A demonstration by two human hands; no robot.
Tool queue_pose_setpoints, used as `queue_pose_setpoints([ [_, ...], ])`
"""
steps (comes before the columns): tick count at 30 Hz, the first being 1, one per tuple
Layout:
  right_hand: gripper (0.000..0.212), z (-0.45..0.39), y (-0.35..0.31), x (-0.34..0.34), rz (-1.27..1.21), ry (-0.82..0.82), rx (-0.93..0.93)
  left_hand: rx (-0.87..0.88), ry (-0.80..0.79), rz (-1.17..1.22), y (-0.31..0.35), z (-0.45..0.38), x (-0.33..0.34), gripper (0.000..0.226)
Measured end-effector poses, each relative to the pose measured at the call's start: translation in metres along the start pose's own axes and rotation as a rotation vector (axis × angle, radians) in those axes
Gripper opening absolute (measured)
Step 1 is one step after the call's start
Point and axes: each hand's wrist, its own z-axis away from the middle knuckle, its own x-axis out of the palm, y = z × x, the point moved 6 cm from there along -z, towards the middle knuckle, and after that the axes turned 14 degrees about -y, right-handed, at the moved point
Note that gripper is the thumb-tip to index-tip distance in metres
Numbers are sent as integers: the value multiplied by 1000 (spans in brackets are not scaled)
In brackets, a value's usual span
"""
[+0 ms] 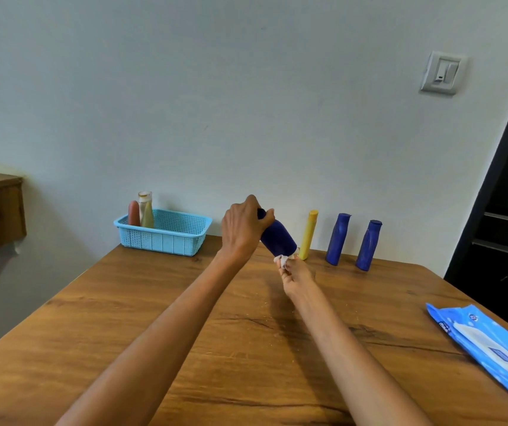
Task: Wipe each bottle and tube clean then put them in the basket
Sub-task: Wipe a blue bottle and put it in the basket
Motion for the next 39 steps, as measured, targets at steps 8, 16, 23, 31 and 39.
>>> queue_pose_setpoints([
  [8,25,18,-27,18,377,-2,-433,-27,-29,-10,1,3,9,32],
  [16,40,40,-45,58,834,-247,-826,133,-118,-68,-4,-8,0,32],
  [23,33,30,-44,54,1149,-224,-864,252,-197,-77,-6,-11,-3,22],
  [31,25,-8,-30,19,1160,-175,-528,296,-146,-81,-1,-17,-14,21],
  [39,24,-15,-27,40,1057,-226,-467,291,-286,-165,-23,-29,-26,21],
])
